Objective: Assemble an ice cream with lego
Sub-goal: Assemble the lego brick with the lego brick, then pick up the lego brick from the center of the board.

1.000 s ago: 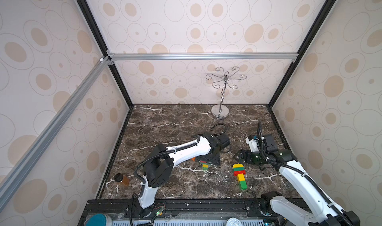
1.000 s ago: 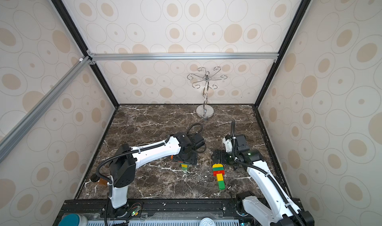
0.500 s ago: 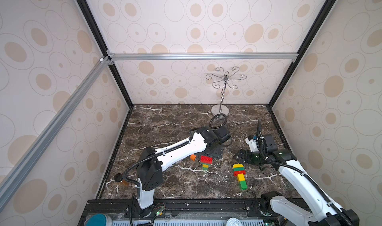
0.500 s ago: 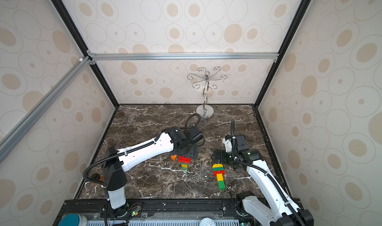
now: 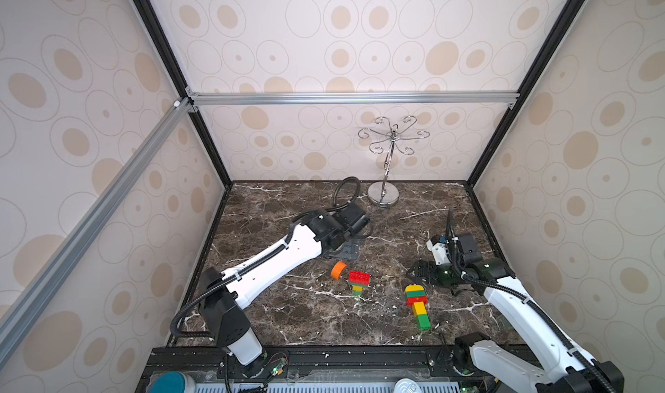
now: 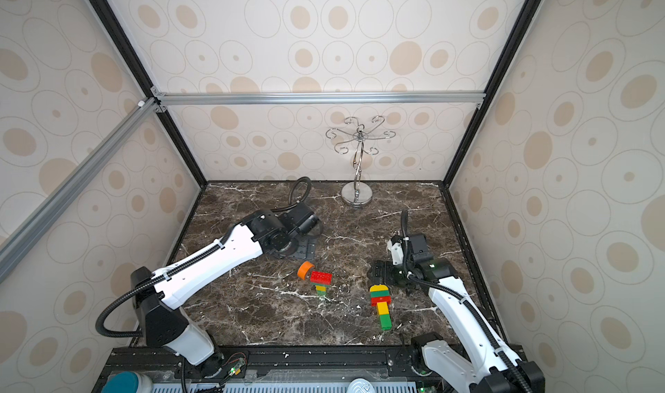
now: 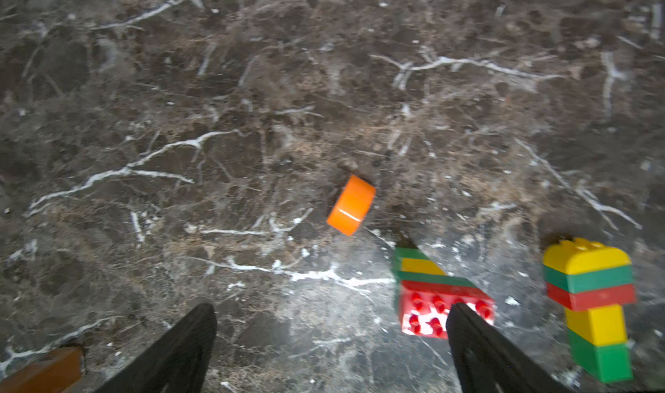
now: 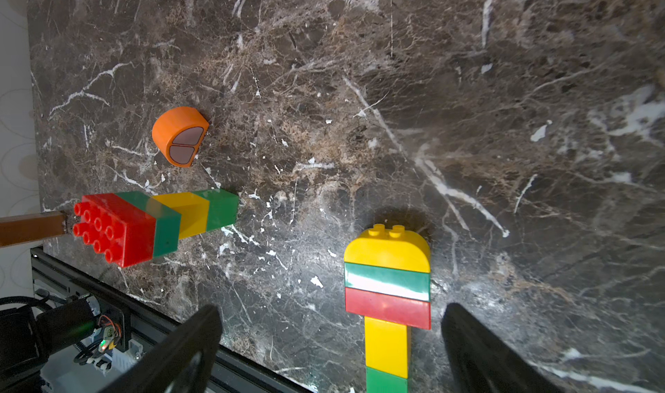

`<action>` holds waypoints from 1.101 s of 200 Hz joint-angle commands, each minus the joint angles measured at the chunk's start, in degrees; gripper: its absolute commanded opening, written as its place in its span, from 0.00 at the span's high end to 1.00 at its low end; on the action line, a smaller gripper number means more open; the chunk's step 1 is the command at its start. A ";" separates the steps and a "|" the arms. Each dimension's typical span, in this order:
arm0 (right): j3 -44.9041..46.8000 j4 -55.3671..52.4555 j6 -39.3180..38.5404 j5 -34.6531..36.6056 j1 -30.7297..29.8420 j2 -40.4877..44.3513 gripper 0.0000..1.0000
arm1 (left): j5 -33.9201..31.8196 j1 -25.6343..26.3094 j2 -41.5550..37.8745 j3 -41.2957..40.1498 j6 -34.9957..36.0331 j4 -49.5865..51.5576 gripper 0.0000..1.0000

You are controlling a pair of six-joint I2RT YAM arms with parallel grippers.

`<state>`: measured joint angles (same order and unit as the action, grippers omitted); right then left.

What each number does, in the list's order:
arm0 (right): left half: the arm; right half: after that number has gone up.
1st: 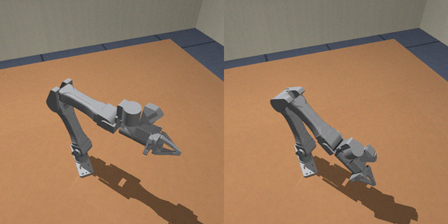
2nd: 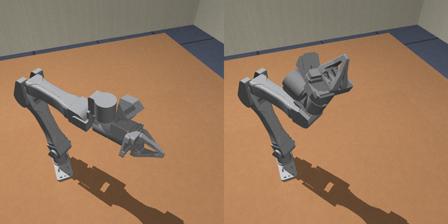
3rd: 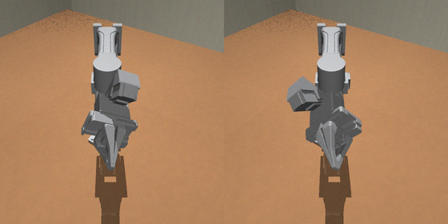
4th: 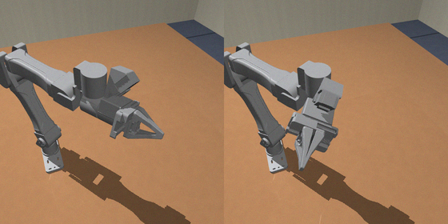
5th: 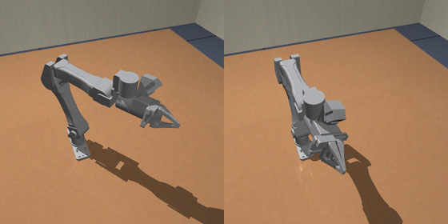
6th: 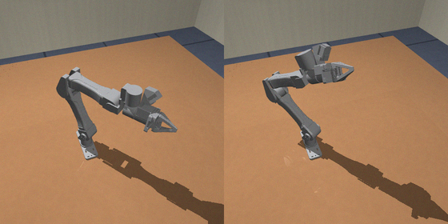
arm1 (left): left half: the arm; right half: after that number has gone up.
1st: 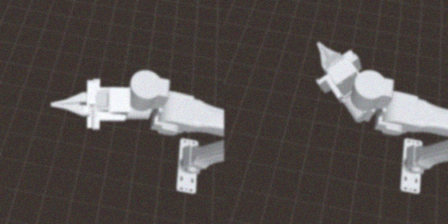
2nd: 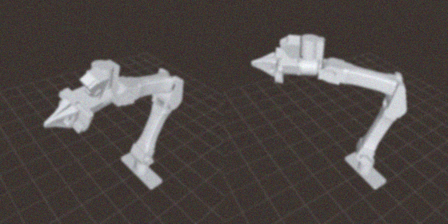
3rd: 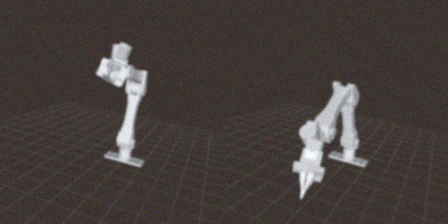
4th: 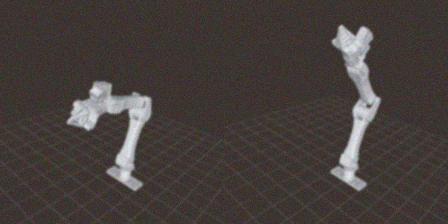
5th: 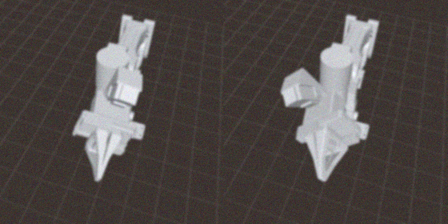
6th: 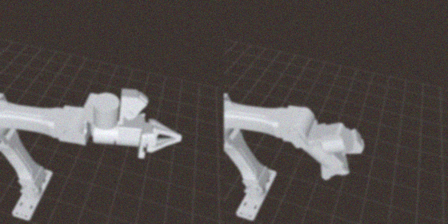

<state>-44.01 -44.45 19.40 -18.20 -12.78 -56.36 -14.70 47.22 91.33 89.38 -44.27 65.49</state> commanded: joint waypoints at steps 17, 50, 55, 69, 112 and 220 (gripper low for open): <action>0.15 -0.85 -0.74 0.29 0.36 -0.32 0.02 | 2.68 -4.99 -1.36 -11.71 8.78 -9.64 0.00; -0.02 -1.07 -0.77 0.28 0.38 -0.64 0.02 | 5.49 -5.08 0.97 -18.43 11.61 -18.37 0.00; 0.02 -1.02 -0.77 0.35 0.34 -0.60 0.02 | 5.66 -5.08 1.61 -19.08 12.05 -19.25 0.00; -0.02 -1.00 -0.77 0.44 0.34 -0.59 0.02 | 6.22 -5.31 2.86 -20.56 12.40 -22.09 0.00; -0.07 -1.26 -0.68 0.71 0.35 -0.76 0.02 | 9.07 -6.30 5.31 -22.09 13.77 -26.85 0.00; -0.02 -1.17 -0.77 0.71 0.41 -1.67 0.01 | 10.12 -7.56 8.33 -25.66 12.78 -29.30 0.00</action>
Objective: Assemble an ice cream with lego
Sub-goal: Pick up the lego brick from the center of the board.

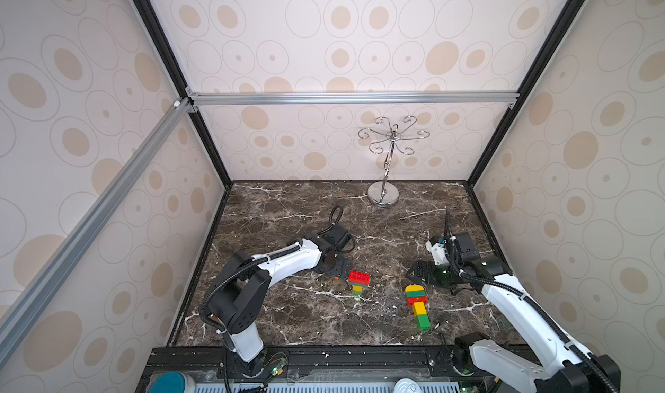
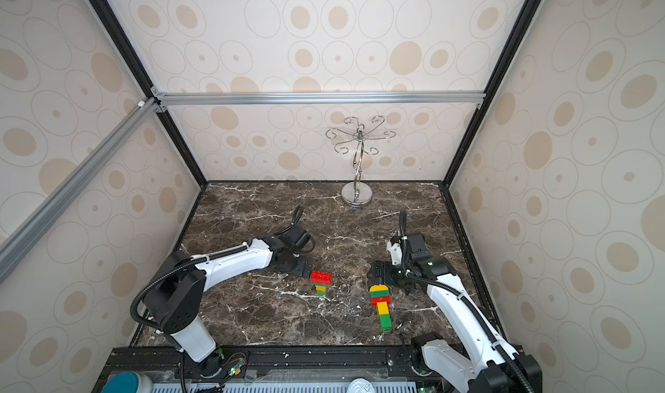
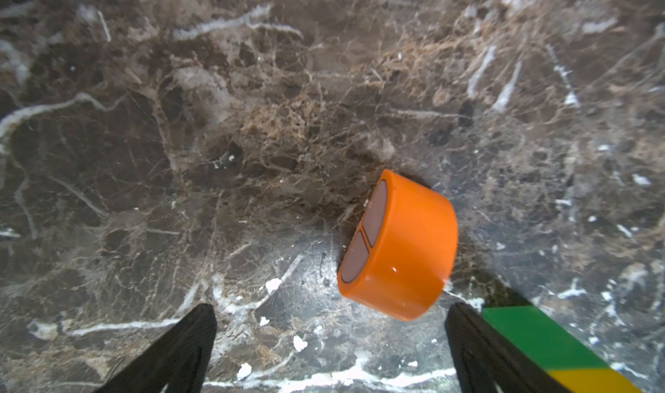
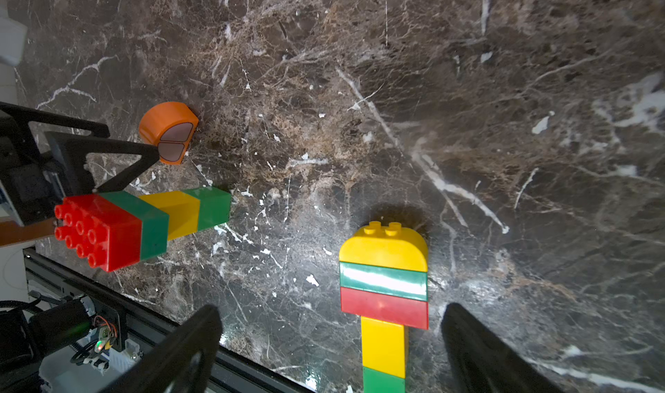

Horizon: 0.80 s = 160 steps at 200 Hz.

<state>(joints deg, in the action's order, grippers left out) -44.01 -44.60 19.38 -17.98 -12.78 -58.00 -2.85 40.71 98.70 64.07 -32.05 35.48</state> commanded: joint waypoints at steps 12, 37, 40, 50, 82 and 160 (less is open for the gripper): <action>-0.02 -1.02 -0.79 0.50 0.38 -0.08 0.02 | -3.03 -1.33 1.10 -0.10 0.77 1.56 0.00; -0.02 -0.86 -0.74 0.49 0.38 -0.27 0.02 | -4.90 -1.92 0.69 0.13 1.12 2.74 0.00; -0.02 -0.89 -0.74 0.49 0.38 -0.27 0.02 | -5.03 -1.99 0.62 0.09 1.07 2.81 0.00; -0.02 -0.76 -0.74 0.51 0.38 -0.36 0.01 | -4.86 -2.30 0.45 0.06 1.11 2.60 0.00; -0.02 -0.84 -0.74 0.40 0.34 -0.29 0.02 | -4.34 -2.40 0.17 0.76 2.56 1.59 0.00; -0.11 -0.97 -0.74 0.49 0.38 -0.45 0.02 | 1.06 -2.30 -1.54 2.02 14.80 -3.85 0.02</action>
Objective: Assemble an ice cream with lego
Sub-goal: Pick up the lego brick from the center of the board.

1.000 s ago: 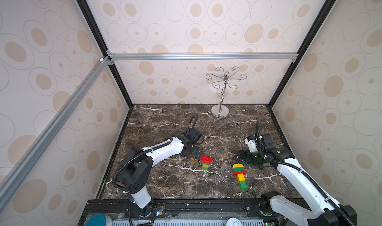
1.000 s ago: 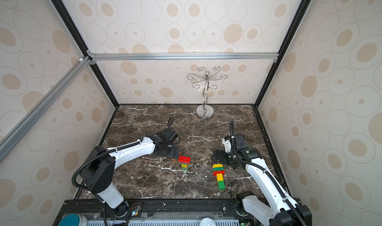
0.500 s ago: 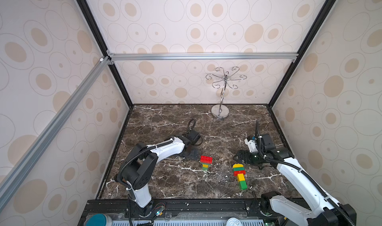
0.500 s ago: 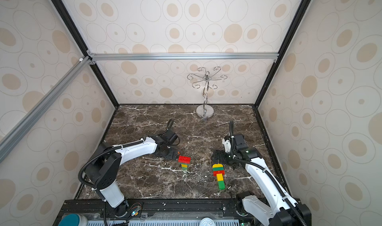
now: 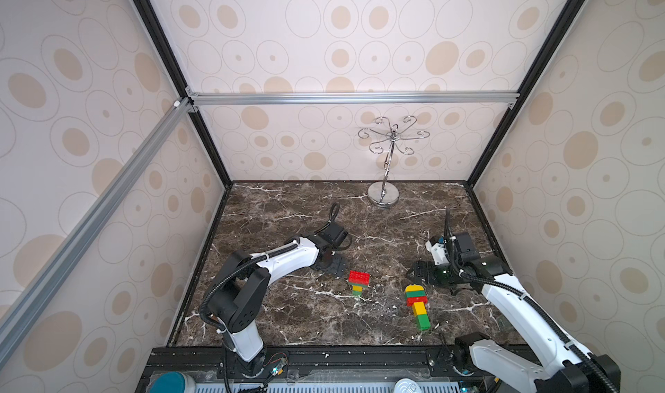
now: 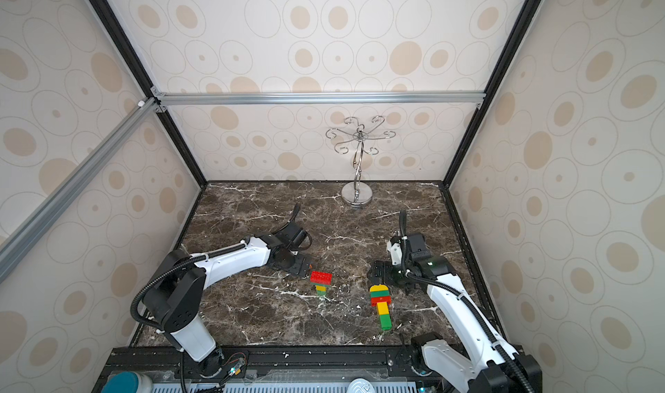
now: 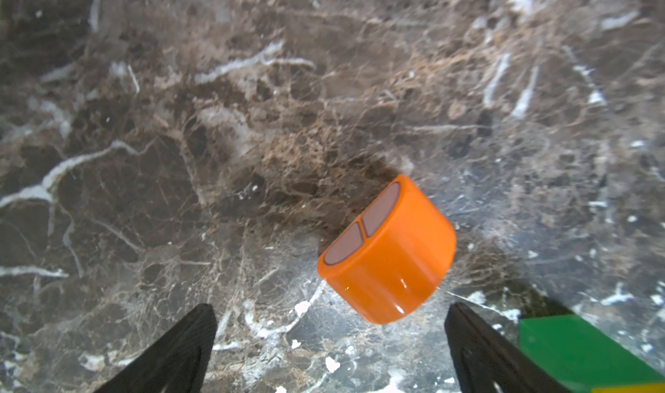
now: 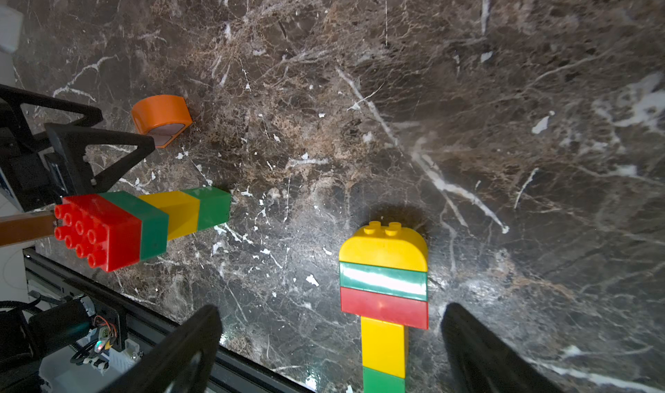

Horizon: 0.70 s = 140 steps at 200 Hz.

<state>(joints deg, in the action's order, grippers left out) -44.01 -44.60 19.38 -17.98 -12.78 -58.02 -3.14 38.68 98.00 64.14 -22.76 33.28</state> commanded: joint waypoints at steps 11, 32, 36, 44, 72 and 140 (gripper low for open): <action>-0.11 -1.10 -0.74 0.49 0.39 -0.34 0.02 | 1.47 -0.33 -0.60 1.98 6.58 -2.43 0.06; -0.11 -1.01 -0.74 0.49 0.30 -0.25 0.02 | 3.05 -0.53 0.31 2.39 8.05 -3.48 0.14; -0.07 -1.01 -0.74 0.44 0.34 -0.25 0.01 | 3.40 -0.63 0.48 2.39 8.23 -3.73 0.15; -0.02 -0.96 -0.74 0.40 0.38 -0.25 0.02 | 3.97 -0.71 0.66 2.47 8.51 -4.32 0.18; -0.02 -0.92 -0.74 0.40 0.38 -0.25 0.02 | 6.20 -1.06 2.12 3.31 9.20 -4.37 0.20; -0.02 -0.80 -0.74 0.40 0.37 -0.33 0.01 | 4.22 -1.32 3.98 4.15 9.90 -0.90 0.22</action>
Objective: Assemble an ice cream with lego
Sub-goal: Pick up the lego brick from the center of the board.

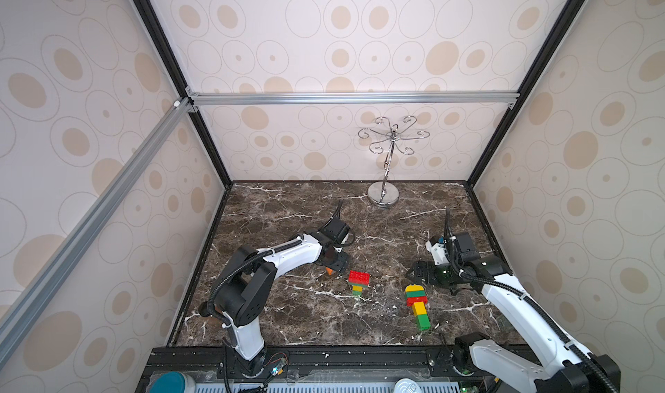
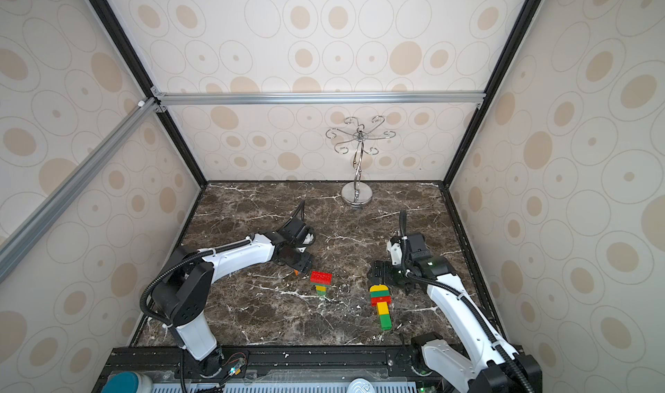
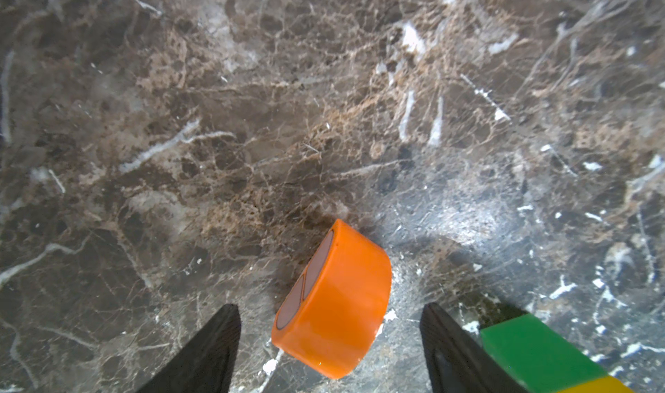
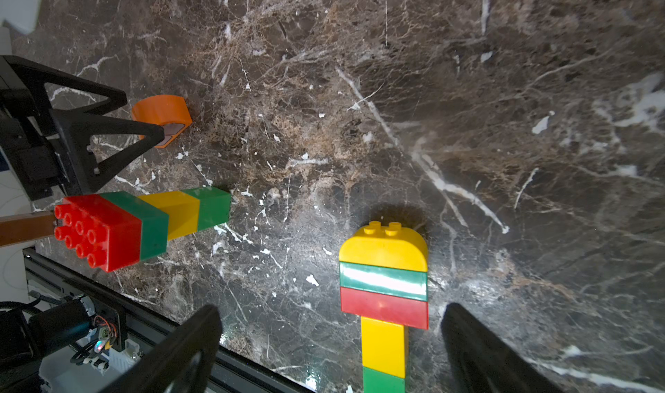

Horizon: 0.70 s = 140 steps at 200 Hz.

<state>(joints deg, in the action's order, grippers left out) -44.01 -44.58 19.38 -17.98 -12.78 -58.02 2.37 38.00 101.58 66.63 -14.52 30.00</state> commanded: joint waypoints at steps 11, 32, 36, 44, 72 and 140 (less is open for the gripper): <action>0.01 -0.76 -0.74 0.39 0.38 -0.34 0.02 | -1.45 -0.73 0.46 1.42 1.45 1.86 0.24; -0.02 -0.87 -0.75 0.36 0.38 -0.34 0.02 | -1.49 -0.82 0.55 1.47 1.09 1.34 0.26; -0.02 -0.87 -0.74 0.34 0.38 -0.27 0.02 | -1.45 -0.89 0.55 1.48 1.15 1.17 0.27; -0.02 -0.83 -0.73 0.33 0.38 -0.25 0.02 | -1.28 -0.91 0.72 1.40 1.12 1.03 0.27; -0.02 -0.77 -0.74 0.31 0.34 -0.34 0.02 | -0.70 -0.93 1.46 1.48 1.18 0.85 0.28; -0.02 -0.77 -0.74 0.40 0.38 -0.34 0.02 | 0.05 -1.00 1.27 1.66 0.69 0.81 0.41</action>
<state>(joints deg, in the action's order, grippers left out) -44.01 -44.58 19.38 -17.98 -12.78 -58.02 2.33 37.58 102.94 66.63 -14.48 30.48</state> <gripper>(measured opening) 0.985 0.608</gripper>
